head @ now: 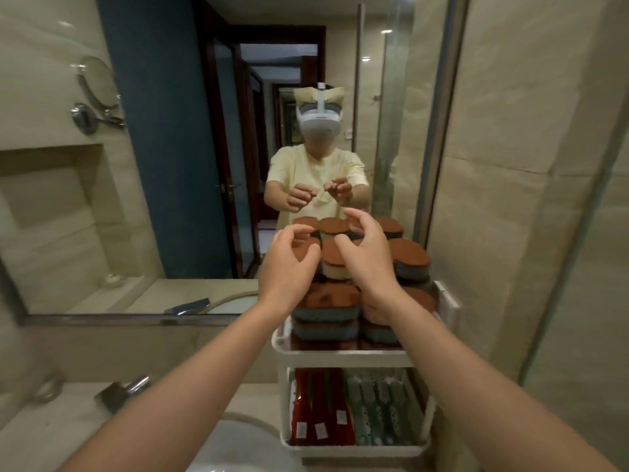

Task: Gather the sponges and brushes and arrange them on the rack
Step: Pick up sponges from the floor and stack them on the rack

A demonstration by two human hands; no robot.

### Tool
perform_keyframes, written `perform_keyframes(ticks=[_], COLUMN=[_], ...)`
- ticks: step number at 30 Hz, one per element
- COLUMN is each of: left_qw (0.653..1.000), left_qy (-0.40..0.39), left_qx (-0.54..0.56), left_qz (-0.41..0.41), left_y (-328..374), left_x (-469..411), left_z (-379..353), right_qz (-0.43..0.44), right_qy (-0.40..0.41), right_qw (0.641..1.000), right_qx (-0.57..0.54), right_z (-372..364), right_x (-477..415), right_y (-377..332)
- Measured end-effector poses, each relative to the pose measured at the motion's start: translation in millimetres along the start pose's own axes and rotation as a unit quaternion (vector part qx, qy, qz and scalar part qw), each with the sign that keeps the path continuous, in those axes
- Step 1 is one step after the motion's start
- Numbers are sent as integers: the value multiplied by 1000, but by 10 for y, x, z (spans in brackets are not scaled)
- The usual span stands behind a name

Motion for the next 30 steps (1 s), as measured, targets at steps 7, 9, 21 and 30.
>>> perform_keyframes(ticks=[7,9,21,30], left_qw=[989,983,928,872], left_qy=[132,164,292,350], left_qx=[19,9,-78,-151], left_qz=[57,78,219,307], left_y=[-527,-700,-1241,-960], left_x=[460,663,2547,4608], left_z=[1285,1668,3547,5015], right_qz=[24,19,-7,4], right_qy=[-138,-181,-415,-549], right_qw=[988,980,903,828], right_qx=[-63,-85,-110,-111], right_z=[-1217,-1594,-3189,-3842], right_x=[398,602,2643,4907], right_y=[-403,-499,-908,-1665])
Point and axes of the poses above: each hand's wrist, its own x-axis away from the middle knuckle, its own z-axis out of the back of the hand, y = z × x, the point moved 7 cm from there along -x, towards the middle knuckle, and after that the axes turned 1 degree about x, right-handed, at the moved point
